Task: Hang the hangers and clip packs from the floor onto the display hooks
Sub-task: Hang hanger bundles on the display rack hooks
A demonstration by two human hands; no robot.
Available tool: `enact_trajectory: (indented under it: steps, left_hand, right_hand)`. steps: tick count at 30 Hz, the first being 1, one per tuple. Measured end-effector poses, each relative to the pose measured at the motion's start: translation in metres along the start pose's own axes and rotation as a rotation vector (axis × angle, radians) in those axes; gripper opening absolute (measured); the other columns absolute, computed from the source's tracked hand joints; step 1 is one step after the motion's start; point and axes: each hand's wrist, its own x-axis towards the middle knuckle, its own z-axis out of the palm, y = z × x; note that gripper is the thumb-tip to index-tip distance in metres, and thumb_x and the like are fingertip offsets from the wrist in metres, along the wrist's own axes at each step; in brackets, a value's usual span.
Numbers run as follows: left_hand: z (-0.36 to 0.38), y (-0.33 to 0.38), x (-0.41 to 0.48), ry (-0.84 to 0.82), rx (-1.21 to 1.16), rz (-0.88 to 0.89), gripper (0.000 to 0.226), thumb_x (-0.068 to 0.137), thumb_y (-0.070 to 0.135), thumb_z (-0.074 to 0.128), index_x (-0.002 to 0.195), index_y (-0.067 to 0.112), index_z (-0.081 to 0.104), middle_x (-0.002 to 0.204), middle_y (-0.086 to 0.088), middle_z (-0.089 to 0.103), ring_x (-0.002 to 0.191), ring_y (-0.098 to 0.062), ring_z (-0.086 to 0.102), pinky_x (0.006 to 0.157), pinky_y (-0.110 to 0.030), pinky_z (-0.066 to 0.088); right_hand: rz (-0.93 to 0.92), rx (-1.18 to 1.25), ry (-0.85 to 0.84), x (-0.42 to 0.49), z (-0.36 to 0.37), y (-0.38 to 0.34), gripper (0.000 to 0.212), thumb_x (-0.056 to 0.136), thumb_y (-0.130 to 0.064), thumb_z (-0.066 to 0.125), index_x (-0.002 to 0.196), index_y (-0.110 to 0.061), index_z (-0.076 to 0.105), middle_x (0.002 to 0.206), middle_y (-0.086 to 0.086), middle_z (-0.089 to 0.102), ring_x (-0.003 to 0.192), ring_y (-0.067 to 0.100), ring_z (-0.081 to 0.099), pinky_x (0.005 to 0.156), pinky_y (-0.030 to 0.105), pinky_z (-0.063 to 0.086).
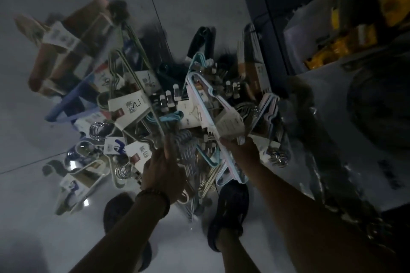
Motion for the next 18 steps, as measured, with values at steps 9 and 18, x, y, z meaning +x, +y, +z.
enact_trajectory:
  steps: [9, 18]
  left_hand:
    - [-0.021, 0.014, -0.009, -0.078, -0.13, -0.098, 0.097, 0.1, 0.037, 0.061, 0.166, 0.029, -0.01, 0.122, -0.013, 0.059, 0.094, -0.029, 0.068, 0.08, -0.039, 0.059]
    - [-0.058, -0.025, 0.003, 0.105, -1.51, -0.648, 0.042, 0.11, 0.043, 0.046, 0.124, 0.008, 0.066, 0.121, -0.016, 0.071, 0.097, -0.03, 0.069, 0.083, -0.044, 0.058]
  right_hand:
    - [-0.289, 0.167, -0.176, -0.076, 0.015, -0.023, 0.016, 0.086, -0.038, 0.085, 0.099, -0.034, 0.078, 0.091, -0.017, 0.078, 0.092, 0.007, 0.075, 0.07, 0.02, 0.056]
    - [-0.75, -0.02, -0.173, -0.156, 0.042, -0.088, 0.026, 0.095, -0.026, 0.074, 0.114, -0.019, 0.059, 0.106, -0.004, 0.072, 0.094, 0.011, 0.072, 0.076, 0.038, 0.065]
